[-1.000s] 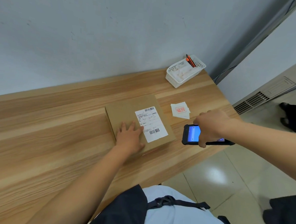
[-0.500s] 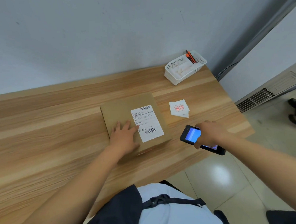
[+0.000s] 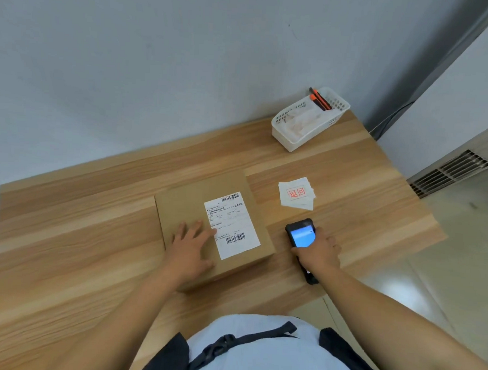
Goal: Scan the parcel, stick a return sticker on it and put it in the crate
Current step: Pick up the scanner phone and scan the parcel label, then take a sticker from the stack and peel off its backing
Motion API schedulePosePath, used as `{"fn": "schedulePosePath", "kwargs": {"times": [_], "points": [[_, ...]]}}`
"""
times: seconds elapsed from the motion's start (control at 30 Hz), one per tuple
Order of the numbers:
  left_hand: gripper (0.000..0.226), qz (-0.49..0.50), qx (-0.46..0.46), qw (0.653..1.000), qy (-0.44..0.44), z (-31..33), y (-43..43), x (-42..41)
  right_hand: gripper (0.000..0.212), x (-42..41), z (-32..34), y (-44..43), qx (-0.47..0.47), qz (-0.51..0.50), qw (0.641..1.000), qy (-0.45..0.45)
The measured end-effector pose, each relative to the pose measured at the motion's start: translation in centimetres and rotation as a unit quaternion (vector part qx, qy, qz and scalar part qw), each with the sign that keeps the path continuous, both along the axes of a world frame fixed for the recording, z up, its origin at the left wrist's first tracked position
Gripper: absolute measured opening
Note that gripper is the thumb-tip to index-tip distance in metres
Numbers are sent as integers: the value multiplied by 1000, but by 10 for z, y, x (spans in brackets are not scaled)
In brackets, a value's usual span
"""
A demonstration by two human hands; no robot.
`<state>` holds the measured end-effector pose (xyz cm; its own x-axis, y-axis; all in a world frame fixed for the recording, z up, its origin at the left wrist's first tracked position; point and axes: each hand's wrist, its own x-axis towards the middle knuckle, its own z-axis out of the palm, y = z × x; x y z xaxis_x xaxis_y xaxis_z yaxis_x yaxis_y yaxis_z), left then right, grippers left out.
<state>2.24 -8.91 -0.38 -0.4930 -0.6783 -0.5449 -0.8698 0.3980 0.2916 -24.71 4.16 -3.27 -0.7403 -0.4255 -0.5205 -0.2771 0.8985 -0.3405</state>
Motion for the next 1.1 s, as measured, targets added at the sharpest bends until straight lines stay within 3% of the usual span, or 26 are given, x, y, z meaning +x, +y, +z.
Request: {"fn": "schedulePosePath", "kwargs": {"times": [0.13, 0.5, 0.67, 0.93, 1.1], "points": [[79, 20, 13, 1000, 17, -2, 0, 1, 79, 1, -16, 2, 25, 27, 999, 5], [79, 60, 14, 998, 16, -4, -1, -8, 99, -28, -30, 2, 54, 95, 994, -10], [82, 77, 3, 997, -11, -1, 1, -15, 78, -86, -21, -48, -62, 98, 993, -5], [80, 113, 0, 994, 11, -7, 5, -15, 50, -164, -39, -141, -67, 278, 958, 22], [81, 127, 7, 991, 34, -3, 7, -16, 43, -181, -40, -166, -4, 367, 928, 58]]}}
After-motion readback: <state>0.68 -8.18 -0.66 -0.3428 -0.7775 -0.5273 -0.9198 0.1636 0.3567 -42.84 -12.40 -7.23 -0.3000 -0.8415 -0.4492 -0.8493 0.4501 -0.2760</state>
